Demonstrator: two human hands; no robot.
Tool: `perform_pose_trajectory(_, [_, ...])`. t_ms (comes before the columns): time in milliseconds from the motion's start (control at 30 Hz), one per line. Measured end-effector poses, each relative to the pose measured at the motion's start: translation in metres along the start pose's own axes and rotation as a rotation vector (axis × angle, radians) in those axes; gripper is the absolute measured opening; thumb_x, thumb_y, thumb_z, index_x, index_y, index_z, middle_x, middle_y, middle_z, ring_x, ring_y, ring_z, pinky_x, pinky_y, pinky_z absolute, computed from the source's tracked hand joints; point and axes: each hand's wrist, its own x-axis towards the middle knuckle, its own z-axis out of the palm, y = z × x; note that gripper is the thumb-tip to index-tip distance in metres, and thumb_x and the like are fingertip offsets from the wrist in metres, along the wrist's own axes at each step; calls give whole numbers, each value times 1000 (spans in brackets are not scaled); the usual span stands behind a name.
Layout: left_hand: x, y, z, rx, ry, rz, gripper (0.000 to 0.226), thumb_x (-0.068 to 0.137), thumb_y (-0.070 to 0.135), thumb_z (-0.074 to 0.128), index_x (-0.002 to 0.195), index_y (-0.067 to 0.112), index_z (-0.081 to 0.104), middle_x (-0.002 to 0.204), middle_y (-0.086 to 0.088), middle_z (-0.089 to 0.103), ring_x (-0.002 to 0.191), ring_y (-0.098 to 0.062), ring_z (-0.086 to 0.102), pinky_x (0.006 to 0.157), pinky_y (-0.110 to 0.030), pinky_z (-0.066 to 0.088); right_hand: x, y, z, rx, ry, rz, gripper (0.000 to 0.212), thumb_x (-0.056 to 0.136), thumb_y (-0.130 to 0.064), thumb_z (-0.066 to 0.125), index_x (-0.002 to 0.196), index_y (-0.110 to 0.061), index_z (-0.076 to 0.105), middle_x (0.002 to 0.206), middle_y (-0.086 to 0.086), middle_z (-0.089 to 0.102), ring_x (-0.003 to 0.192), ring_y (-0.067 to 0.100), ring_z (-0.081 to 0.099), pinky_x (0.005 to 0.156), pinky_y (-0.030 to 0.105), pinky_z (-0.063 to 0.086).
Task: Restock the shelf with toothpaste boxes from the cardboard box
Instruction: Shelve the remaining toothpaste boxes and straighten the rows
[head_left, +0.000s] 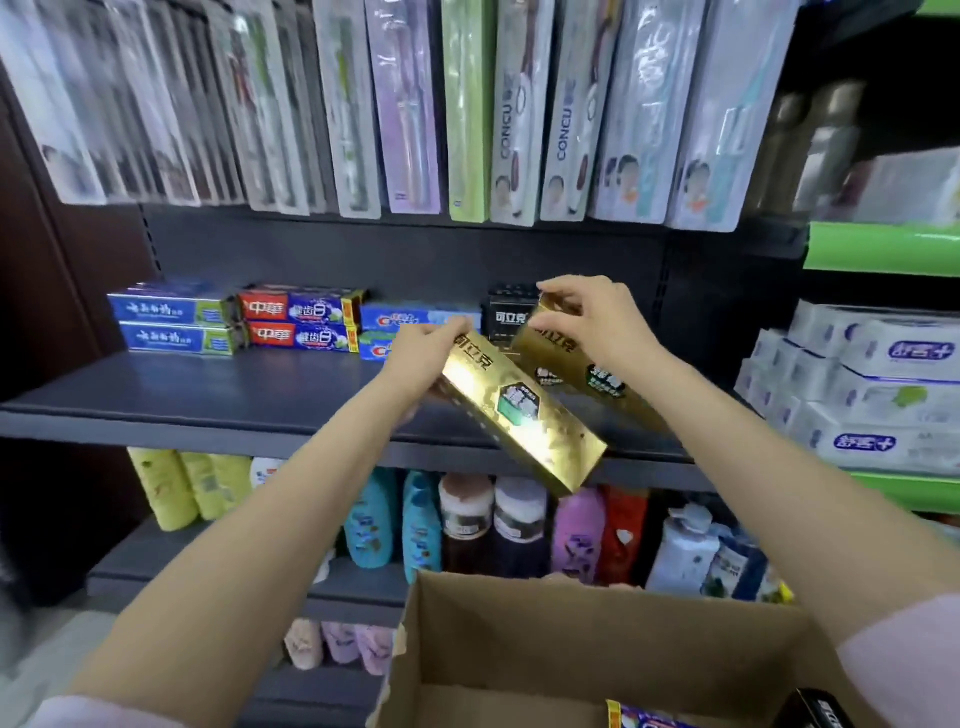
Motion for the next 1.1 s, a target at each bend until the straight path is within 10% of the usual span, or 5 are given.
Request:
perform_pose_trajectory(333, [94,-25,-24,-80,69,-14,43,76,59,57,88,18,65,106,-11,68,98,-26,60,93,-43,50,99,53,71,-441,-255,-111,50,93,-23,54,141,-21,41,147,2,42,136,22,37,114,34,25])
perform_pose_trajectory(533, [114,-35,-20,-190,18,33,36,91,43,54,70,14,54,75,-6,58,74,-20,54,65,-27,47,85,71,79,-118,-40,-5,56,95,-4,45,144,-29,35,151,1,32,140,18,26,115,30,15])
perform_pose_trajectory(700, [113,-35,-5,-247,7,39,38,91,45,51,78,10,58,83,-7,57,83,-19,54,76,-28,43,73,83,59,-636,-27,194,43,95,-23,51,137,-29,46,138,4,43,130,29,36,111,54,25])
perform_pose_trajectory(1100, [98,-26,25,-327,-3,36,32,98,40,42,76,19,53,80,-1,63,86,-17,56,85,-32,42,29,53,33,-84,-112,156,44,92,-42,51,134,-28,48,127,-5,56,117,14,52,98,29,41])
